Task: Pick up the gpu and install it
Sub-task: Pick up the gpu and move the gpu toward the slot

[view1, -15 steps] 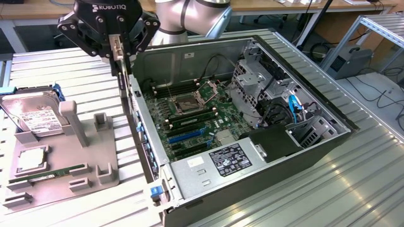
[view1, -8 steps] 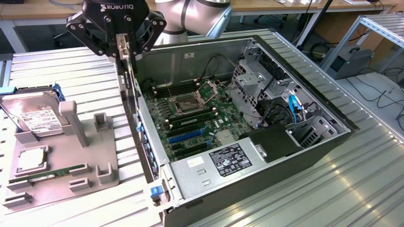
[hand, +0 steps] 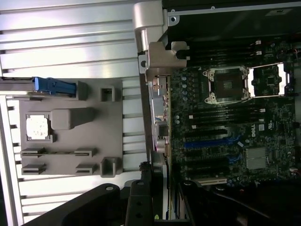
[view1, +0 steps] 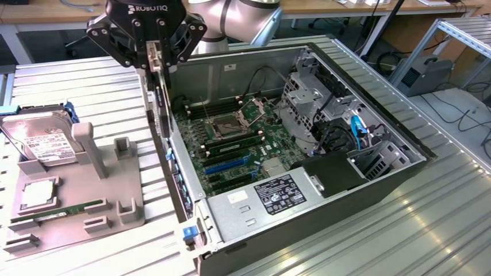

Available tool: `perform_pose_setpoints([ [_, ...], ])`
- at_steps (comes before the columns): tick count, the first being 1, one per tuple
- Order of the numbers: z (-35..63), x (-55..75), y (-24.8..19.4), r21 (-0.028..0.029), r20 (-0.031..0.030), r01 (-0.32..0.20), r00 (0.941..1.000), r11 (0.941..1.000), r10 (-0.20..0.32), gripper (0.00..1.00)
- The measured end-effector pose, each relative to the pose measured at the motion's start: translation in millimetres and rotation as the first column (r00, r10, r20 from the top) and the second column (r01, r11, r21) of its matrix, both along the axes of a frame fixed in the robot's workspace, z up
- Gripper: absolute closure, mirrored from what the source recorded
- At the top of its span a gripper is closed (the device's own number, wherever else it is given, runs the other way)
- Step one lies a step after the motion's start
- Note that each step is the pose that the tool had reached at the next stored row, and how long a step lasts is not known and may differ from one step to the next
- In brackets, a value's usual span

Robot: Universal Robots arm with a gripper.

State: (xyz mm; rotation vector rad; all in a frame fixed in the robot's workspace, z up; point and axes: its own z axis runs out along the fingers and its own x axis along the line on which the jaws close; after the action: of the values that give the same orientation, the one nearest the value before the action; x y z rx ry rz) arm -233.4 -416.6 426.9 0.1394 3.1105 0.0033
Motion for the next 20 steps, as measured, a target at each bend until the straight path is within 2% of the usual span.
perform_pose_setpoints([
  [20,-2.2,7.5,0.0,0.0,0.0,0.0,1.0,1.0,0.0,0.73],
])
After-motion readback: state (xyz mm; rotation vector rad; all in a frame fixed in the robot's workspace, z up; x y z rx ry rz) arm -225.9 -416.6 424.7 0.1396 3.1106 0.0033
